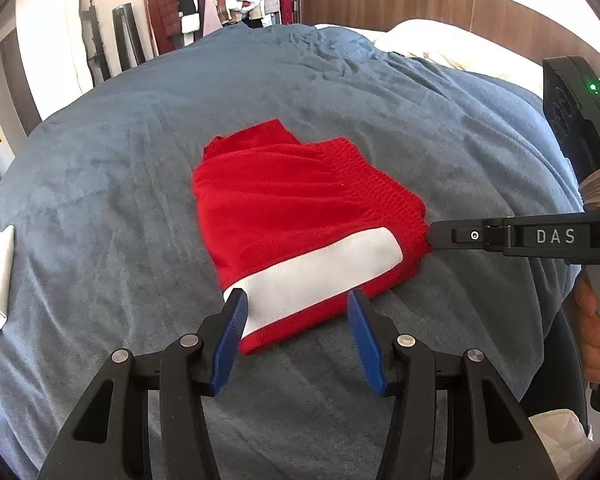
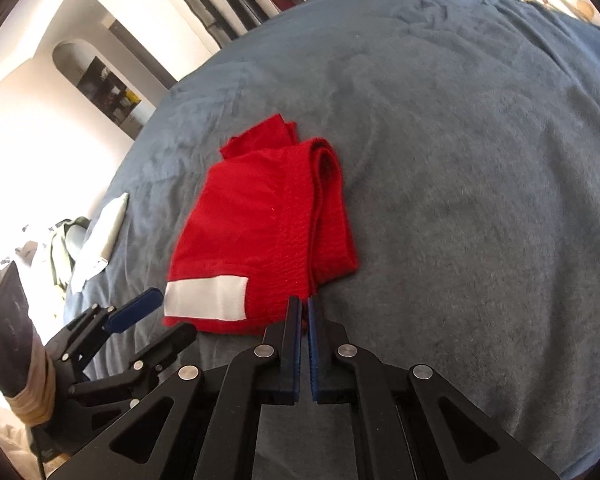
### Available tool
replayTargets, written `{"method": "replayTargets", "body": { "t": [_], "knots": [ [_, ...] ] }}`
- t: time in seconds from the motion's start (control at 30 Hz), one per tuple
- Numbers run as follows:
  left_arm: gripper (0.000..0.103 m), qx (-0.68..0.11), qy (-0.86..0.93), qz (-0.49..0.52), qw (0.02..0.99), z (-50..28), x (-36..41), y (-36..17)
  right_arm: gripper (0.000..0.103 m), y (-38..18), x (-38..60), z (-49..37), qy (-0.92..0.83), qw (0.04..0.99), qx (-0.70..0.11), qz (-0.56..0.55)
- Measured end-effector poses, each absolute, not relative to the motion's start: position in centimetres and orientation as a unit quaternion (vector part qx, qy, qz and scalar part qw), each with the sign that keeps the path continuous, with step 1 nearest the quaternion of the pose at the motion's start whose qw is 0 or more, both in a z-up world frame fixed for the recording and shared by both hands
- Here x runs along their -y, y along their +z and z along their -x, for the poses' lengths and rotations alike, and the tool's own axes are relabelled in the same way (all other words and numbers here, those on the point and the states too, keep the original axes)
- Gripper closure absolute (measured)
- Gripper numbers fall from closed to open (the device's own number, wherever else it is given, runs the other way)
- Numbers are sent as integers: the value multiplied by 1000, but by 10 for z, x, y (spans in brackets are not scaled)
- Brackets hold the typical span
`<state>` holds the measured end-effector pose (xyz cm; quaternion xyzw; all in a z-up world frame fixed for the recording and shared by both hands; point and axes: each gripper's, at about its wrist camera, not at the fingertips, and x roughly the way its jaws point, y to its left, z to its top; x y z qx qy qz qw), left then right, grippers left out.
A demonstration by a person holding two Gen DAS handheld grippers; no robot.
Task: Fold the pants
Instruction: 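Press the closed right gripper along the folded edge of the shorts, then lift both grippers up and away from the folded shorts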
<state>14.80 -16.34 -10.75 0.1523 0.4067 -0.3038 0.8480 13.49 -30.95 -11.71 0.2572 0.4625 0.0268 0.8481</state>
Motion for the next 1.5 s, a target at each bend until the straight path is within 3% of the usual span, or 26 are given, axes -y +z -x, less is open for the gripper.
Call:
{"method": "replayTargets", "body": {
  "t": [0.7, 0.83, 0.97, 1.07, 1.2, 1.27, 1.5],
  "knots": [
    [52, -432, -312, -114, 839, -155, 151, -111, 99, -132, 310, -139, -7, 833, -489, -261],
    [47, -413, -303, -104, 853, -147, 136, -96, 97, -126, 311, -128, -36, 833, -485, -263],
    [47, -400, -292, -93, 864, -140, 118, -85, 65, -109, 304, -110, -52, 845, -456, -275],
    [47, -390, -286, -82, 871, -134, 103, -76, 64, -93, 294, -96, -59, 856, -432, -278],
    [46, -383, -289, -70, 875, -132, 86, -62, 47, -79, 281, -76, -67, 862, -393, -314],
    [43, -380, -293, -64, 875, -134, 78, -57, 44, -74, 274, -69, -81, 864, -379, -322],
    [42, -356, -308, -74, 879, -145, 58, -42, 43, -66, 251, -67, -116, 858, -380, -327]
  ]
}}
